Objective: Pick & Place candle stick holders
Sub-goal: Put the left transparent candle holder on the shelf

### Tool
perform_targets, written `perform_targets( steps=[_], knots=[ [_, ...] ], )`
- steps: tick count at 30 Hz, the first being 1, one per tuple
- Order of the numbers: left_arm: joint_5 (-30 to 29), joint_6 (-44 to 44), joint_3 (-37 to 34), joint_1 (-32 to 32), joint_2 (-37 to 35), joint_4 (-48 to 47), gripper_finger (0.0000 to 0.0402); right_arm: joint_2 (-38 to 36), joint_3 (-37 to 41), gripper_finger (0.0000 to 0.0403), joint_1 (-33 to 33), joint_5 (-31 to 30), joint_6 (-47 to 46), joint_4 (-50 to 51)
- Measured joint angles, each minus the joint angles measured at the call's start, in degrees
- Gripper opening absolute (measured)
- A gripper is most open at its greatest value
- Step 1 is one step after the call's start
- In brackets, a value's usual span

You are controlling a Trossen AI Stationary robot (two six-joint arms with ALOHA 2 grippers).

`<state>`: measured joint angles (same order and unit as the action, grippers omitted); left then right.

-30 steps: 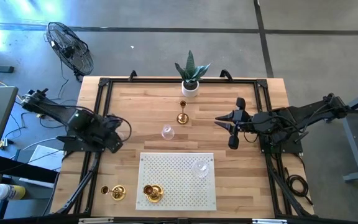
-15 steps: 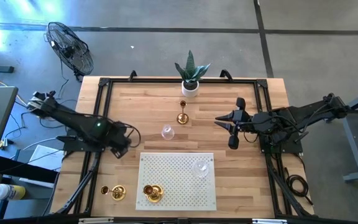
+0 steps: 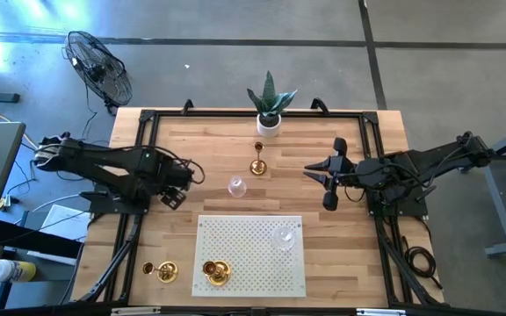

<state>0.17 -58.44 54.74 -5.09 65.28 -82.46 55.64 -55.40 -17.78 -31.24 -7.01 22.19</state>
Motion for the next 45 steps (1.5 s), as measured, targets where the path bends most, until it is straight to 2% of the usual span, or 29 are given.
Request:
perform_targets(
  steps=[5,10,19,26,31,37,45],
  knots=[
    [1.78,-0.25,0.0,0.27,0.03,-0.02,0.0229,0.0,0.0,0.0058,-0.01,0.04,-0.48,1.09],
    [-0.71,-0.26,-0.02,0.25,0.25,-0.68,0.0229,0.0,0.0,0.0059,-0.01,0.13,-1.6,1.32],
    [-0.71,-0.45,-0.07,0.25,0.26,-0.61,0.0229,0.0,0.0,0.0059,-0.01,0.13,-1.55,1.16],
    [1.91,-0.02,-6.04,0.25,0.26,1.54,0.0229,0.0,0.0,0.0056,0.0,0.13,-1.53,1.25],
    [-1.5,0.17,-7.89,0.25,0.26,2.99,0.0229,0.0,0.0,0.0057,-0.02,0.07,-1.52,1.12],
    [-2.78,3.14,-7.89,0.27,0.28,7.27,0.0229,0.0,0.0,0.0055,0.0,0.02,-1.0,1.09],
    [-3.43,3.78,-7.89,0.27,0.26,5.51,0.0229,0.0,0.0,0.0056,0.0,-0.09,-0.39,0.66]
  ],
)
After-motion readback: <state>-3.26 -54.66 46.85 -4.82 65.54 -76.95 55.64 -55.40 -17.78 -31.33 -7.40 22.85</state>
